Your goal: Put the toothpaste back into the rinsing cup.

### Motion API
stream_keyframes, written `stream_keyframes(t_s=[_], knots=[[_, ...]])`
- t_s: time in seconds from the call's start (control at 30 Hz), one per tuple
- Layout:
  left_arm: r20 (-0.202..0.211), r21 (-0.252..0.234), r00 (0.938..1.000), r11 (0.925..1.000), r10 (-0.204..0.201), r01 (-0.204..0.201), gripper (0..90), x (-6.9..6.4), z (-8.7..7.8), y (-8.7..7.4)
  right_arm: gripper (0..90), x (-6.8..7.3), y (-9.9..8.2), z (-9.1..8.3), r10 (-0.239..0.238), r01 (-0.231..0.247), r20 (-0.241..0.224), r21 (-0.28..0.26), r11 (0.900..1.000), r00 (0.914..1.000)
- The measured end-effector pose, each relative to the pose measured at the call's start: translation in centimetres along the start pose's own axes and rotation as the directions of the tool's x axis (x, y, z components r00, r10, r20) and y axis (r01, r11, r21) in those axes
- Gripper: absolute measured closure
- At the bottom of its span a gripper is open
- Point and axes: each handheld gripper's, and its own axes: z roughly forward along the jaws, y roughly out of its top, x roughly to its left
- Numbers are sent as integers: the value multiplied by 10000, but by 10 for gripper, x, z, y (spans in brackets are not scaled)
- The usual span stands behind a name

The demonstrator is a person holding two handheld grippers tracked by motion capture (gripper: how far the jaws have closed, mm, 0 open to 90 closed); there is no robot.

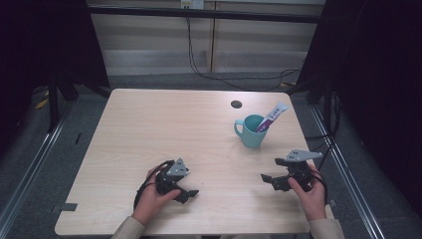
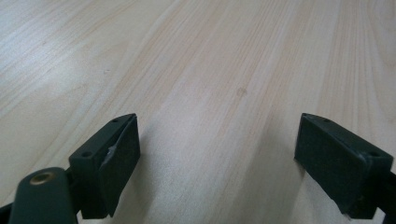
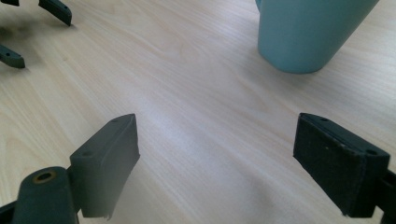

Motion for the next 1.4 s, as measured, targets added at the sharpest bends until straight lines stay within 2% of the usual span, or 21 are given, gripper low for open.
stream_keyframes(t_s=[0.7, 0.9, 1.4], knots=[[6, 8, 10000, 10000, 16, -16, 139, 0, 0, 0, 138, 4, -35, 4, -201, 193, 154, 488, 9986, 9997], [4, 0, 10000, 10000, -1, 1, 139, 0, 0, 0, 138, 7, -41, 8, -461, 446, 213, 669, 9968, 9987], [6, 39, 10000, 10000, 58, -58, 139, 0, 0, 0, 129, 7, -45, 10, -588, 574, 147, 806, 9951, 9982]])
